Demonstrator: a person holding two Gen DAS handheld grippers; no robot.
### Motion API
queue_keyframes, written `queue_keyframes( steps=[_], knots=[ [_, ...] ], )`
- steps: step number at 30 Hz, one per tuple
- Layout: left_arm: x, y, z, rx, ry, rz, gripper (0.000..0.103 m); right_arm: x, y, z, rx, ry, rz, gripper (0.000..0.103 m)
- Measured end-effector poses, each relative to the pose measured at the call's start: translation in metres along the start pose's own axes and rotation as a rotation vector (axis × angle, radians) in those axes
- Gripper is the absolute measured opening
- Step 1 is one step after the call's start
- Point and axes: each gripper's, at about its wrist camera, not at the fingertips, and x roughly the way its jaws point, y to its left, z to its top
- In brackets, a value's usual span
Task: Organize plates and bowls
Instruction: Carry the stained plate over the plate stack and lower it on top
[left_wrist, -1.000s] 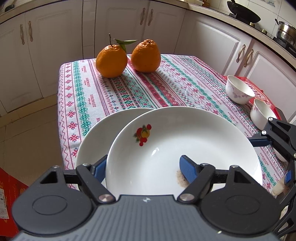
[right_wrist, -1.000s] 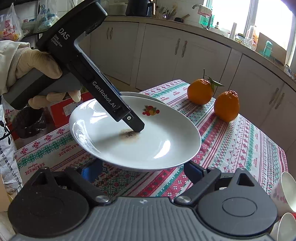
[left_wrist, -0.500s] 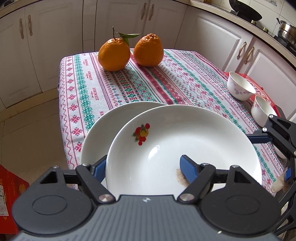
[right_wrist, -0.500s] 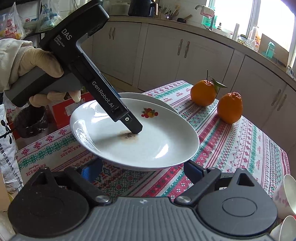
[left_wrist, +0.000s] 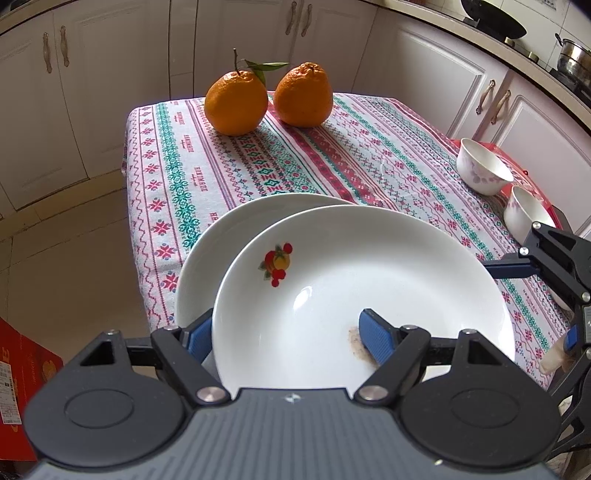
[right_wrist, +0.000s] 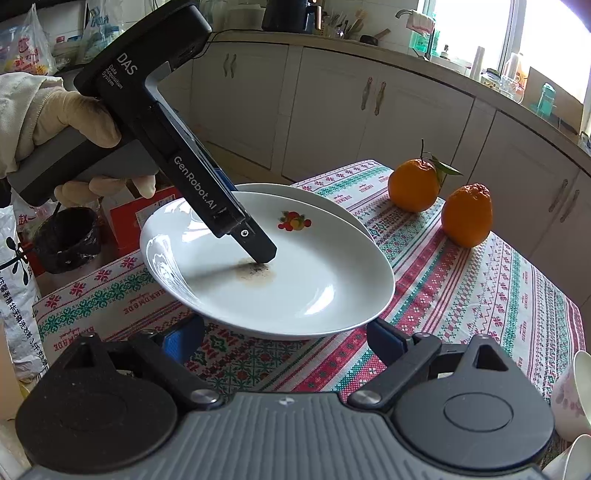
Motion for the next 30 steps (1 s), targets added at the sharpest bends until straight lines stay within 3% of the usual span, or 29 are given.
queue_keyframes(
  steps=[30],
  knots=[
    [-0.013,0.004,0.004,-0.031,0.001,0.011,0.084,-0.007,-0.002,0.002,0.015,-0.061,0.041,0.097]
  ],
)
